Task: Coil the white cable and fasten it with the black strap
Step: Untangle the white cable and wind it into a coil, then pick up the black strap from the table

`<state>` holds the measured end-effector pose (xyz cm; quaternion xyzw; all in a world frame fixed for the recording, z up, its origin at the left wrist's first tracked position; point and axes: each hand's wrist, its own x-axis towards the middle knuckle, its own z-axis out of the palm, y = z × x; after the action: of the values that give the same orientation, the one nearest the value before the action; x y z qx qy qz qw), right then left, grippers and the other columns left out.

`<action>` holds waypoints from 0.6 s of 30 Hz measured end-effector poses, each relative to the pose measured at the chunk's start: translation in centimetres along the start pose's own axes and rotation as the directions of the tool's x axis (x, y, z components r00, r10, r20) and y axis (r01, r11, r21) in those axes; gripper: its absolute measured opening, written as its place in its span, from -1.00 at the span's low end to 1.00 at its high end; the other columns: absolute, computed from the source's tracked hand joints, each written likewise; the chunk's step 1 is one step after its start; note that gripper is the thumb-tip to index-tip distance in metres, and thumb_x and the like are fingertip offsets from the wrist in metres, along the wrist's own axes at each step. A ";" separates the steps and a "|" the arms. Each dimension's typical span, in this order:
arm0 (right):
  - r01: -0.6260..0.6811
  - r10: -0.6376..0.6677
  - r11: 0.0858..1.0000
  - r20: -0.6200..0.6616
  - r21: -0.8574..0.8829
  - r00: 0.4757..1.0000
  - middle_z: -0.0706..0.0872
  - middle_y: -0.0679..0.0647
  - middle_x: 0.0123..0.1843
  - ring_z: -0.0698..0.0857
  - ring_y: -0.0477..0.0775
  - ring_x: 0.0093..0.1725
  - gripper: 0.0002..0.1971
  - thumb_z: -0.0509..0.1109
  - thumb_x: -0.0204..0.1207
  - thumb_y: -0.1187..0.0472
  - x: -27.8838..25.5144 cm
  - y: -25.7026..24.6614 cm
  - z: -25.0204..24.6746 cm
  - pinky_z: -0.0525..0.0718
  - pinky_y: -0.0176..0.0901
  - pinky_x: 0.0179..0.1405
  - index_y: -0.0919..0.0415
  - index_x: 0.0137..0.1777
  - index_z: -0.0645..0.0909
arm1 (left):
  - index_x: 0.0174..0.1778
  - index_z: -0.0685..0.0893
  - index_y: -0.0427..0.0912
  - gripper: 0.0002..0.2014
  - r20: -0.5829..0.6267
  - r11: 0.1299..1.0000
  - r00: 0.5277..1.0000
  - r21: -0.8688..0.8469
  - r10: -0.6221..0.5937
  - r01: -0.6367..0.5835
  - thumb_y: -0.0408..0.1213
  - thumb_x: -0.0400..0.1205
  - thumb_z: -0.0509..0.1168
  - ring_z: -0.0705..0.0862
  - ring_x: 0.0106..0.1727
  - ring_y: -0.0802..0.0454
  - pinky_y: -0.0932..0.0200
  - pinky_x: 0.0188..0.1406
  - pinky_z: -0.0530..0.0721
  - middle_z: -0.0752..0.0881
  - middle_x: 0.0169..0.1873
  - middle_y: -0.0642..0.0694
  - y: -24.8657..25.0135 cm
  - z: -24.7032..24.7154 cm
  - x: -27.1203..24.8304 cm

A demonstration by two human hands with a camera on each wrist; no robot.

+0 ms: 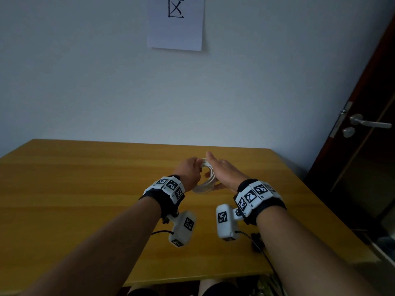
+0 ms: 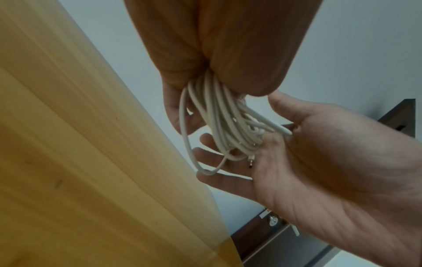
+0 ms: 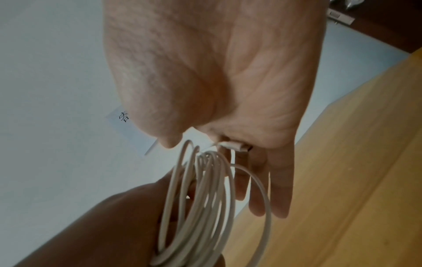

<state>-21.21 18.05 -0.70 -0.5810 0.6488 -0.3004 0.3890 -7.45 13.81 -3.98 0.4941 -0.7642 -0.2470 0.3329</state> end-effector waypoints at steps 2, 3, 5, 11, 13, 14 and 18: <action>-0.011 0.010 0.999 -0.024 -0.030 1.000 0.70 0.28 -0.05 0.80 0.19 0.03 -0.04 -0.10 0.65 -0.49 -1.1 0.5 -0.9 0.86 0.22 0.16 0.41 0.41 0.63 | -0.23 0.52 -0.17 -0.65 0.017 1.000 1.000 0.005 0.006 -0.007 -0.16 0.79 -0.03 0.57 -0.36 -0.17 0.10 -0.36 0.44 0.61 -0.36 -0.15 1.0 0.7 -0.5; -0.020 0.019 0.999 -0.031 -0.047 0.999 0.65 0.25 -0.06 0.78 0.18 0.02 -0.03 -0.13 0.66 -0.48 -1.8 0.8 -1.3 0.85 0.19 0.18 0.42 0.44 0.60 | -0.23 0.52 -0.17 -0.65 0.028 1.000 1.000 0.011 0.008 -0.009 -0.16 0.79 -0.03 0.55 -0.37 -0.16 0.10 -0.36 0.43 0.60 -0.37 -0.14 1.6 1.1 -0.8; -0.045 0.040 0.996 -0.060 -0.077 0.997 0.73 0.31 0.01 0.81 0.20 0.12 -0.04 -0.16 0.69 -0.45 -3.0 1.3 -2.1 0.83 0.17 0.23 0.44 0.49 0.57 | -0.22 0.51 -0.18 -0.65 0.048 1.000 0.999 0.025 0.011 -0.012 -0.15 0.79 -0.04 0.53 -0.36 -0.16 0.11 -0.36 0.41 0.57 -0.39 -0.12 2.5 1.8 -1.3; -0.136 0.116 0.985 -0.186 -0.103 0.976 0.80 0.23 0.14 0.78 0.21 0.12 -0.21 -0.16 0.78 -0.31 -6.5 4.2 -4.3 0.77 0.22 0.30 0.35 0.31 0.67 | -0.17 0.55 -0.22 -0.62 0.128 0.998 0.992 0.060 0.006 -0.014 -0.12 0.80 -0.06 0.49 -0.44 -0.08 0.13 -0.47 0.40 0.56 -0.42 -0.12 4.0 3.3 -3.3; -0.178 0.146 0.974 -0.211 -0.142 0.967 0.80 0.24 0.19 0.72 0.18 0.02 -0.39 -0.07 0.85 -0.13 -7.2 5.4 -4.9 0.75 0.12 0.20 0.29 0.31 0.70 | -0.15 0.54 -0.23 -0.62 0.151 0.997 0.989 0.071 -0.007 -0.004 -0.13 0.81 -0.07 0.45 -0.47 -0.03 0.14 -0.50 0.38 0.53 -0.42 -0.10 4.2 3.7 -4.1; -0.206 0.166 0.962 -0.215 -0.177 0.962 0.79 0.26 0.24 0.69 0.17 -0.01 -0.49 0.00 0.87 -0.01 -7.2 6.2 -5.1 0.73 0.07 0.12 0.29 0.34 0.70 | -0.14 0.54 -0.23 -0.62 0.159 0.998 0.987 0.070 -0.020 0.009 -0.13 0.81 -0.08 0.44 -0.47 -0.02 0.13 -0.49 0.38 0.52 -0.42 -0.10 4.2 3.8 -4.4; -0.307 0.272 0.870 -0.143 -0.385 0.952 0.71 0.26 0.08 0.61 0.13 -0.16 -0.76 0.21 0.78 0.22 -7.5 9.1 -5.2 0.57 -0.05 -0.10 0.35 0.16 0.66 | -0.16 0.53 -0.22 -0.61 0.177 0.999 0.983 0.041 -0.041 0.034 -0.12 0.81 -0.08 0.45 -0.46 -0.04 0.12 -0.38 0.45 0.53 -0.42 -0.10 3.8 4.2 -5.7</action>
<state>-30.16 26.39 -4.50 -0.5315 0.7921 -0.1229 0.2738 -11.22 20.72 -5.51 0.4906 -0.7859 -0.2819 0.2494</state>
